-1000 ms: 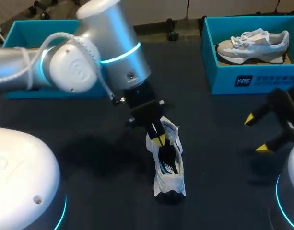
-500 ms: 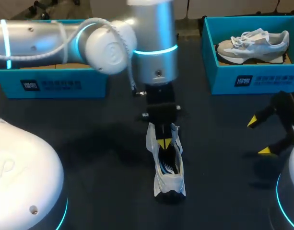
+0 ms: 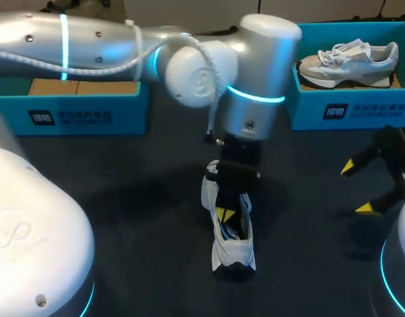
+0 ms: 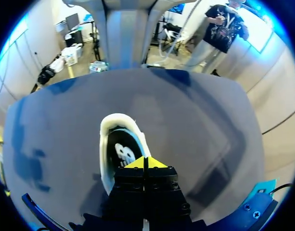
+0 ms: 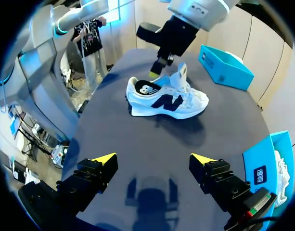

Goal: Take the shoe out of the shoebox, open the shoe tongue, remove and reinsert the insole, then place the shoe into the shoebox

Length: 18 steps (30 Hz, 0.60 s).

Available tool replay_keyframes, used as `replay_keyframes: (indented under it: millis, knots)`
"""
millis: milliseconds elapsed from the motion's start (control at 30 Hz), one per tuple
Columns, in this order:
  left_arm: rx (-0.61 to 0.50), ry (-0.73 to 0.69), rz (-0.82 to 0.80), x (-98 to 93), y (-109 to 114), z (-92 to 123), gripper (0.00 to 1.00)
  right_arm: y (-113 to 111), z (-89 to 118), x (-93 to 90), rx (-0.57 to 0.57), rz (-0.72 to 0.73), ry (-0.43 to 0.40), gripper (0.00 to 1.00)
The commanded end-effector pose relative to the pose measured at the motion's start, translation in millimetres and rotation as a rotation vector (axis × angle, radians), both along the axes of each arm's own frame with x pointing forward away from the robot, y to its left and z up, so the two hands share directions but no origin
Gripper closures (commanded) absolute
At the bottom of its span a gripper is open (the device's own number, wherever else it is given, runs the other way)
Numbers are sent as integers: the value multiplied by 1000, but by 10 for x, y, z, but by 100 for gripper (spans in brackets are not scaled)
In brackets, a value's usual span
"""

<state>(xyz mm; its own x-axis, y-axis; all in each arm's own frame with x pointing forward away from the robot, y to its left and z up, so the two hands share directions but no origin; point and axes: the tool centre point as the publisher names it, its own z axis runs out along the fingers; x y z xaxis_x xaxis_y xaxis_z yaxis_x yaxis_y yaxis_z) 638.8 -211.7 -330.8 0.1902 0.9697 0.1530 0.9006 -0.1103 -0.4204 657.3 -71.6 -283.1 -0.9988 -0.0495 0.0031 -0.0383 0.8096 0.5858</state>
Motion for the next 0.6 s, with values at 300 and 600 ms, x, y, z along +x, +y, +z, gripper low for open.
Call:
replay_keyframes:
  millis: [300, 600]
  knots:
    - [42, 5, -54, -59, -24, -207, 100, 3, 2, -14, -3, -2, -2, 0]
    - [14, -20, -41, -98, -23, -313, 100, 3, 2, -14, -3, -2, -2, 0]
